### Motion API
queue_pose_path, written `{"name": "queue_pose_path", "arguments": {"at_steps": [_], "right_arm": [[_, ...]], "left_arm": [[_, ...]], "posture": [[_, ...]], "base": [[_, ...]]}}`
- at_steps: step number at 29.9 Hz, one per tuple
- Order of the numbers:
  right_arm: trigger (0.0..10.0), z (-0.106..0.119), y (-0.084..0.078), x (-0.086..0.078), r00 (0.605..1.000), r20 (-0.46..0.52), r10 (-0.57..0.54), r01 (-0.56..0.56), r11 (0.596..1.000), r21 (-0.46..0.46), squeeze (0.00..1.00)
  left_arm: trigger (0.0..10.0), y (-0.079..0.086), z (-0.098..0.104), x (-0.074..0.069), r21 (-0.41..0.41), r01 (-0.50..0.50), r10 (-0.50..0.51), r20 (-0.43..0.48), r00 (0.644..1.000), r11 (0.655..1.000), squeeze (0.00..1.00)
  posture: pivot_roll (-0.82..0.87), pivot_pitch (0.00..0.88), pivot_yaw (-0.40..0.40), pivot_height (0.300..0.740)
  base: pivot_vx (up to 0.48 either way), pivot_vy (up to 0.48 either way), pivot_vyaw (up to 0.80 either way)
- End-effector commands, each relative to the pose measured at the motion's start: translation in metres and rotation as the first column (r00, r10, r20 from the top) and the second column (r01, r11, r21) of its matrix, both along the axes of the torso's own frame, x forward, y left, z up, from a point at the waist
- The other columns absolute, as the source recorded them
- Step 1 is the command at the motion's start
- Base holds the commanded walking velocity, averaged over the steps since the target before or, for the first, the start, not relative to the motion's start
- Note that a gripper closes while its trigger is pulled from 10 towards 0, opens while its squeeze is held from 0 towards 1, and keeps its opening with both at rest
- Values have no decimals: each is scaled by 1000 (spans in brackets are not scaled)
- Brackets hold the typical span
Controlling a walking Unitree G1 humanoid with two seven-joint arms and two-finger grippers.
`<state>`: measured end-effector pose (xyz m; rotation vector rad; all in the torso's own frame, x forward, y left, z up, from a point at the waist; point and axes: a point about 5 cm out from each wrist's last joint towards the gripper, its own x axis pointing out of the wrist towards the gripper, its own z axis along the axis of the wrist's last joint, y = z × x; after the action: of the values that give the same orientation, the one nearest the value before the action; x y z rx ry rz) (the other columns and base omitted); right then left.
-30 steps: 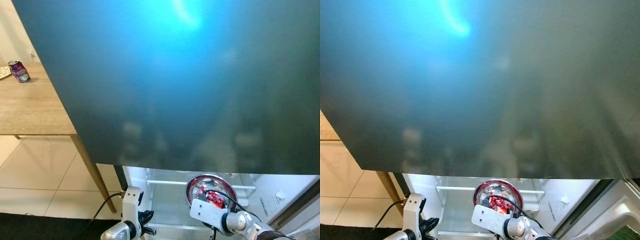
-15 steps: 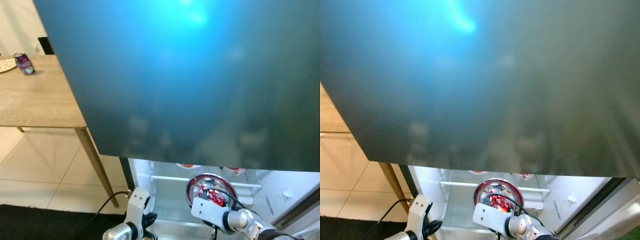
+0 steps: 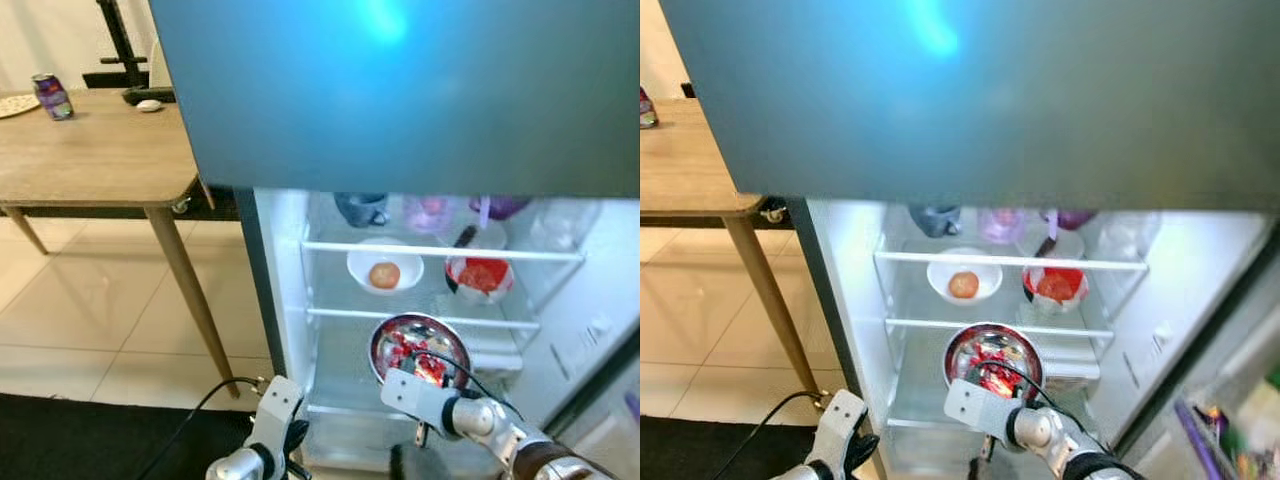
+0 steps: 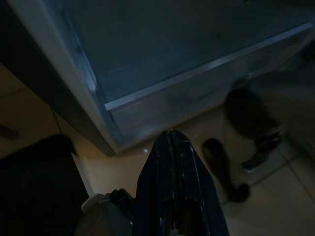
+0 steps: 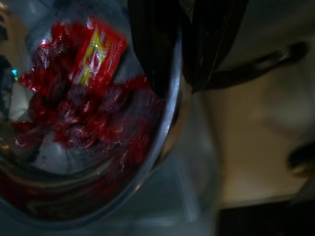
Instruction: Restocking fridge
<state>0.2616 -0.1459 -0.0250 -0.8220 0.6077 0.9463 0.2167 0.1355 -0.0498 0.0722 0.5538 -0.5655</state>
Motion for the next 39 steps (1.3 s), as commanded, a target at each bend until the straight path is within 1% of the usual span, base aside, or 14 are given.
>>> {"name": "queue_pose_path", "arguments": {"at_steps": [1,5,6,9,10,14,15,17,18,21,24,28,33,39], "right_arm": [[10000,3,1,4,1000,8,-1,1,1000,6,0],[10000,5,1,5,1000,13,7,-7,1000,6,0],[10000,7,1,7,1000,25,11,-11,1000,9,0],[10000,8,1,8,999,35,13,-13,1000,12,0],[10000,10,1,9,999,43,14,-15,1000,23,0],[10000,11,2,10,999,42,18,-19,999,32,0],[10000,12,5,11,998,42,38,-40,998,39,0],[10000,13,6,11,998,42,46,-48,998,40,0],[10000,15,11,14,997,51,65,-67,997,38,0],[10000,18,16,17,995,63,77,-80,996,36,0],[10000,20,19,20,994,72,83,-86,996,37,0],[10000,26,26,26,990,106,98,-102,994,36,0],[10000,31,38,33,982,159,103,-107,994,15,0],[10000,34,47,39,976,193,103,-101,995,-21,0]], "left_arm": [[10000,0,9,9,22,12,-13,81,997,1000,0],[10000,-2,13,12,29,21,-25,125,992,999,0],[10000,-3,14,13,37,29,-34,143,989,999,0],[10000,-3,15,13,44,30,-37,152,988,999,0],[10000,-2,16,14,57,23,-32,172,985,998,0],[10000,-1,17,15,61,19,-30,182,983,998,0],[10000,0,19,16,65,0,-13,205,979,998,0],[10000,0,19,17,64,-8,-6,212,977,998,0],[10000,1,21,19,64,-17,2,224,975,998,0],[10000,1,22,20,65,-18,2,231,973,998,0],[10000,1,22,20,66,-18,3,232,973,998,0],[10000,-2,22,20,72,-2,-15,240,971,997,0],[10000,-5,24,20,68,11,-28,258,966,998,0],[10000,-7,25,20,60,5,-22,276,961,998,0]], "posture": [[-95,0,15,576],[-94,0,16,561],[-95,0,19,551],[-95,0,19,542],[-98,0,20,532],[-98,0,22,527],[-98,0,22,517],[-98,0,22,512],[-92,0,21,502],[-92,0,20,487],[-92,0,20,482],[-90,0,20,467],[-88,0,17,467],[-73,0,10,467]], "base": [[0,0,0],[0,0,0],[0,0,0],[0,0,0],[0,0,0],[0,0,0],[0,0,0],[0,0,0],[0,0,0],[0,0,0],[0,0,0],[0,0,0],[0,0,0],[0,0,0]]}}
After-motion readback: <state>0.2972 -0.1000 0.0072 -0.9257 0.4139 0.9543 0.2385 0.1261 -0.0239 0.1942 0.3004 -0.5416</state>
